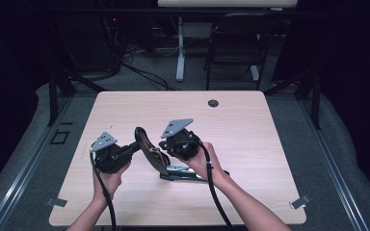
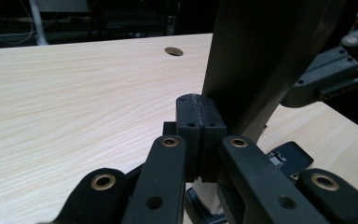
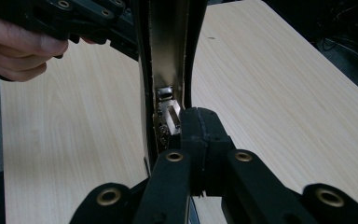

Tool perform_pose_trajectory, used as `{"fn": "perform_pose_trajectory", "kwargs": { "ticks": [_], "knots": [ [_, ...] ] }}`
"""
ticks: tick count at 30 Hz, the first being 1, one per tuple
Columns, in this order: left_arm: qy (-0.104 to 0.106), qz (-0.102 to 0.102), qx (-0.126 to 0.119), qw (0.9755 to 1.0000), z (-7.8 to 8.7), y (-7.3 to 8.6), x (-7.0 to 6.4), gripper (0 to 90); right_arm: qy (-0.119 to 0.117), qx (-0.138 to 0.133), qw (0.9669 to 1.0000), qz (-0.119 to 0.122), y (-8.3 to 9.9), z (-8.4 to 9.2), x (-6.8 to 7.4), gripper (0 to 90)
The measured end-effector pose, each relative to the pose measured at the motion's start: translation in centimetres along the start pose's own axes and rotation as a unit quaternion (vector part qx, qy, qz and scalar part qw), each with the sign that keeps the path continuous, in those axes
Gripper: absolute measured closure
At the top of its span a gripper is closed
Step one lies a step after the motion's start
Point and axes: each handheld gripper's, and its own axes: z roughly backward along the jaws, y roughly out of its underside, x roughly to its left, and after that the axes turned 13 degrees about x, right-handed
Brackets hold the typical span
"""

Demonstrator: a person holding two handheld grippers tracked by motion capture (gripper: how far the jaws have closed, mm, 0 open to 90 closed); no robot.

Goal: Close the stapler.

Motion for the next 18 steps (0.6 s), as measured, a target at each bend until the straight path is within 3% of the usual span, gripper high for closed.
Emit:
{"fn": "perform_pose_trajectory", "kwargs": {
  "ticks": [7, 18],
  "knots": [
    [0.010, -0.020, 0.013, 0.9997, -0.6, 0.1, -0.8, 90.0, 0.003, -0.004, 1.0000, -0.002, -0.2, 0.4, -0.1, 90.0],
    [0.019, -0.016, 0.026, 0.9993, -1.2, 0.0, -0.8, 90.0, 0.004, -0.011, 0.9999, -0.005, -0.3, 0.7, -0.3, 90.0]
  ]
}}
